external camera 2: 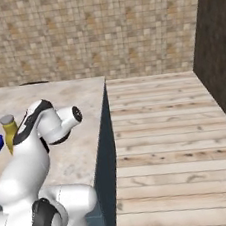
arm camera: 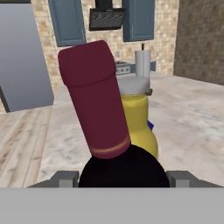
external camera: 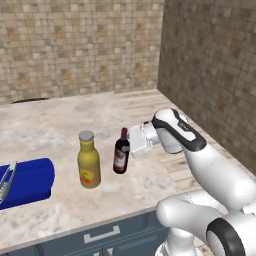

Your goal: Place the drinks on the dining counter in a tight cluster.

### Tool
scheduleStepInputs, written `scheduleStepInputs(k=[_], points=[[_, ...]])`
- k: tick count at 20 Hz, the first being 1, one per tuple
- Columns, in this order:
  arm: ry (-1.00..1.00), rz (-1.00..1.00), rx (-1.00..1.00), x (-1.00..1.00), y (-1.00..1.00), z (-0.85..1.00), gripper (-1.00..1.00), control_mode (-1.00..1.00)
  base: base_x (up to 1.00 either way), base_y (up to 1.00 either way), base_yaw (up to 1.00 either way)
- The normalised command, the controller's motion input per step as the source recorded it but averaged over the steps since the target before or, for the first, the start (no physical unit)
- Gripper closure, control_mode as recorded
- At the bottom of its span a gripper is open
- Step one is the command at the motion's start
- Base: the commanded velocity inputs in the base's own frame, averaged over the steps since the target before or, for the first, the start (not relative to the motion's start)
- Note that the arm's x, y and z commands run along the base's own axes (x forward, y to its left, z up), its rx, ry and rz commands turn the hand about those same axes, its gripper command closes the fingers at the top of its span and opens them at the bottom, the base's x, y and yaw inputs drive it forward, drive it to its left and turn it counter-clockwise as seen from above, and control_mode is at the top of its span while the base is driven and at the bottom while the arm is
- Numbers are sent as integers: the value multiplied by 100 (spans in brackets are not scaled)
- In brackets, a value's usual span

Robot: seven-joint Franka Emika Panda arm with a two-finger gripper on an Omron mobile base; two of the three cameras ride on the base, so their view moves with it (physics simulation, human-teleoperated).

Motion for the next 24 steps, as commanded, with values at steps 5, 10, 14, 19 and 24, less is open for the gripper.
scheduleStepInputs(k=[5, 10, 14, 19, 24], points=[[0, 0, 0, 7, 17, -17, 100, -100, 0, 0, 0], [0, 0, 0, 0, 12, -28, 100, -100, 0, 0, 0], [0, 0, 0, 5, 7, -35, 100, -100, 0, 0, 0], [0, 0, 0, 9, 2, -34, 100, -100, 0, 0, 0], [0, 0, 0, 16, 1, -23, 100, -100, 0, 0, 0]])
